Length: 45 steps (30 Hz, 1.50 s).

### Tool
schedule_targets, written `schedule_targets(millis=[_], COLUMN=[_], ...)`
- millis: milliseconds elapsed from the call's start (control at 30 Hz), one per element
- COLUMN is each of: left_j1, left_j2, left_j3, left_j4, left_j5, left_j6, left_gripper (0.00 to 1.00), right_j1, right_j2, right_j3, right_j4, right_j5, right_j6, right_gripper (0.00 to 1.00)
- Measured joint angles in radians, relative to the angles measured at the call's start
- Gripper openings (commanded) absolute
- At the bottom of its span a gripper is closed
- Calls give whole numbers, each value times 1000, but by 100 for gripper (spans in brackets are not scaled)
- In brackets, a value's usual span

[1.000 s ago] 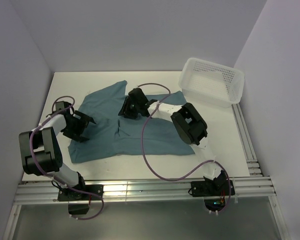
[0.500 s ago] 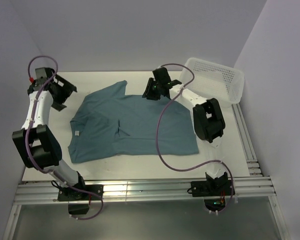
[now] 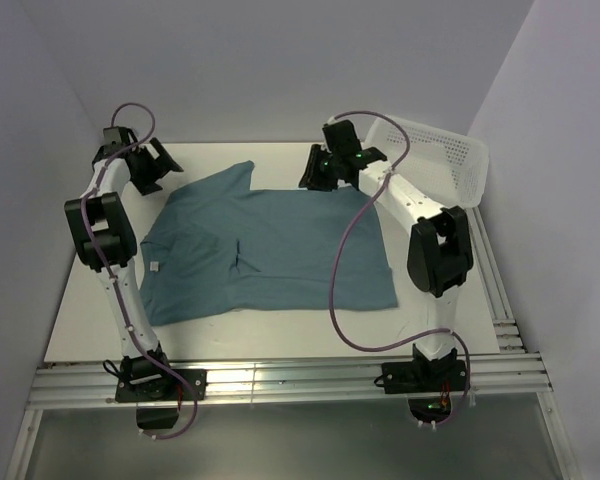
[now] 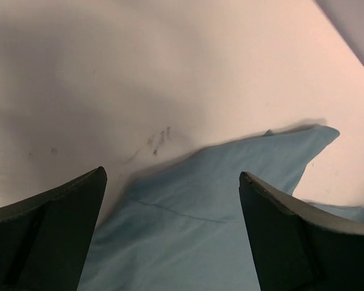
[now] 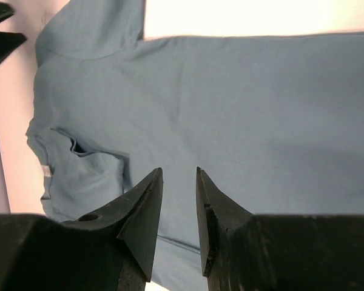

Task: Roll the t-shirts
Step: Fold the tshirt

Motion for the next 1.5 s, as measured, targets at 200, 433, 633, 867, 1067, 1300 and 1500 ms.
schedule_targets(millis=[200,433,633,867,1067,1300,1500], left_j1=[-47,-71,-112,-208,-212,-188,-174], left_j2=[-29,-21,-45,-45,-43,-30,-23], left_j3=[5,20,-56,-27,-20,-15,-20], left_j4=[58,51,61,53,47,31,34], left_j5=[-9,-35,-142,-254,-320,-373,-359], left_j6=[58,114,179,230,248,265,264], left_gripper=[97,95,85,82,80,74,75], right_j1=[-98,-188,-213,-234,-237,-238,-239], right_j2=[-58,-78,-69,4,61,196,252], right_j3=[-37,-64,-45,22,58,276,312], right_j4=[-36,-76,-118,-126,-161,-241,-284], right_j5=[18,35,40,40,56,134,190], right_j6=[-21,-45,-62,-61,-70,-117,-137], right_gripper=[37,37,37,36,38,40,41])
